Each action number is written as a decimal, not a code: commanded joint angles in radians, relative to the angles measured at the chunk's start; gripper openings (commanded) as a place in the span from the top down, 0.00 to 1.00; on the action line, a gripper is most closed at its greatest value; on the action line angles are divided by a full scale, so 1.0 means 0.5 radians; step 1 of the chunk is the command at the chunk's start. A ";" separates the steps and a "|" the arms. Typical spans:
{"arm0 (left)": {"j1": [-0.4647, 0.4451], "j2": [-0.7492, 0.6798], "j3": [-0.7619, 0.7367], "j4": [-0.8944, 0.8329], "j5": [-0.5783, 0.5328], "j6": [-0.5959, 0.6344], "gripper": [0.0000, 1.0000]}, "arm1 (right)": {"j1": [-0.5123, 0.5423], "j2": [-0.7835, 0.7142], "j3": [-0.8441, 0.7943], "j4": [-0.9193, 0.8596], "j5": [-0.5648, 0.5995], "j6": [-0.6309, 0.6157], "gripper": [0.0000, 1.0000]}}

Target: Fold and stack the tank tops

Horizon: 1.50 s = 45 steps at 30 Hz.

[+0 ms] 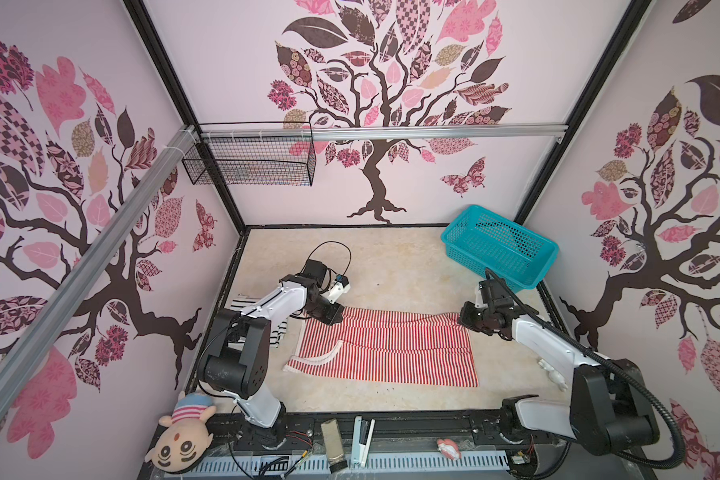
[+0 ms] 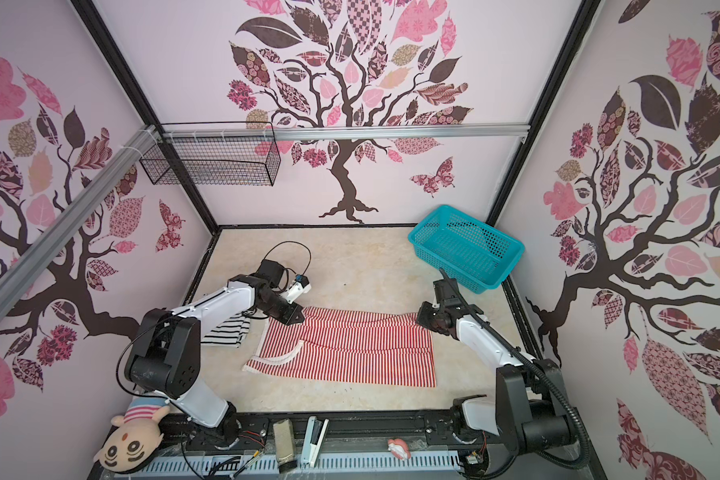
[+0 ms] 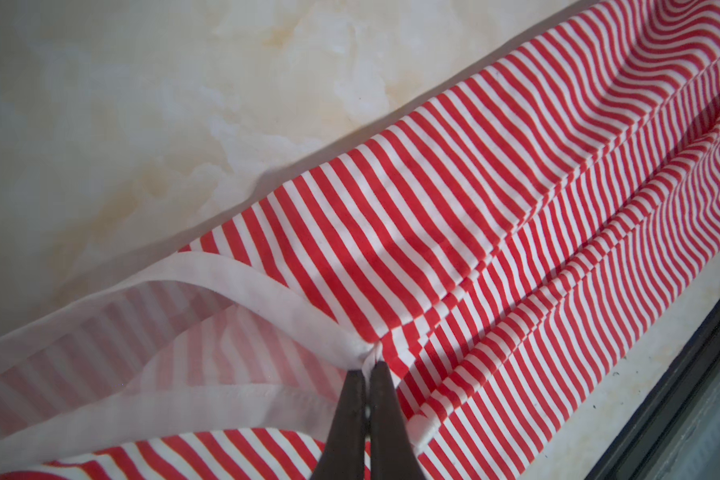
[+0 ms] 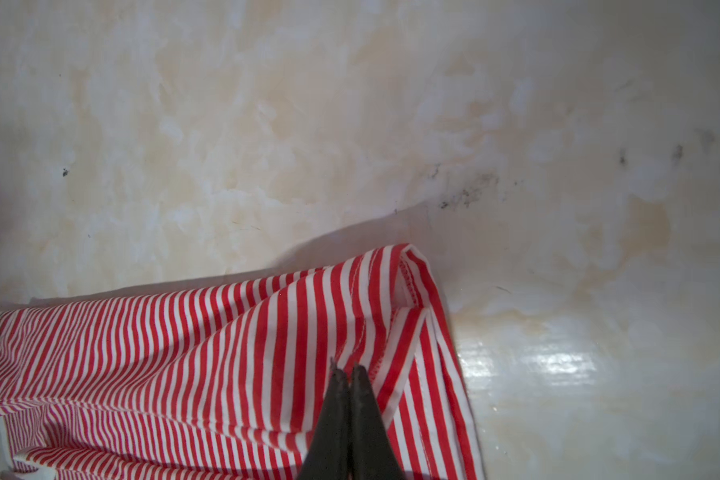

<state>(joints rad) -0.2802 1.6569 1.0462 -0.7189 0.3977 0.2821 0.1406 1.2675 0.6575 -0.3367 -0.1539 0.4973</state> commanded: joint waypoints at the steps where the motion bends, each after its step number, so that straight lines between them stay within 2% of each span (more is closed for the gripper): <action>1: -0.010 -0.035 -0.068 -0.026 -0.001 0.057 1.00 | -0.008 -0.081 -0.025 -0.063 0.015 0.014 1.00; 10: -0.058 -0.124 -0.180 -0.037 -0.021 0.088 1.00 | -0.008 -0.168 -0.085 -0.101 0.032 0.042 1.00; 20: -0.195 -0.194 -0.279 -0.013 -0.158 0.124 1.00 | -0.008 -0.229 -0.169 -0.134 0.090 0.053 0.98; 22: -0.218 -0.182 -0.282 -0.029 -0.191 0.137 0.99 | -0.008 -0.221 -0.180 -0.131 0.095 0.058 0.94; 24: -0.225 -0.189 -0.287 -0.040 -0.228 0.135 0.88 | -0.008 -0.222 -0.171 -0.139 0.093 0.061 0.79; 26: -0.225 -0.217 -0.297 -0.054 -0.267 0.147 0.84 | -0.008 -0.241 -0.153 -0.153 0.093 0.064 0.67; 29: -0.225 -0.314 -0.304 -0.086 -0.338 0.174 0.73 | -0.008 -0.290 -0.115 -0.181 0.096 0.081 0.58; 33: -0.225 -0.452 -0.298 -0.131 -0.393 0.203 0.63 | 0.029 -0.318 -0.088 -0.139 0.008 0.160 0.60; 37: -0.225 -0.434 -0.244 -0.084 -0.362 0.173 0.63 | 0.287 -0.189 -0.030 -0.052 0.070 0.279 0.67; 41: -0.255 -0.225 -0.095 -0.065 -0.206 0.139 0.64 | 0.411 0.030 -0.001 0.055 0.064 0.386 0.76; 45: -0.289 0.071 0.075 -0.064 -0.121 0.132 0.71 | 0.424 0.181 -0.029 0.084 0.118 0.434 0.78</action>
<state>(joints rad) -0.4129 1.6264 1.0199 -0.7612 0.2817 0.3561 0.3470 1.3136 0.6399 -0.3054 -0.1238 0.6731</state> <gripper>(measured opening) 0.305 0.221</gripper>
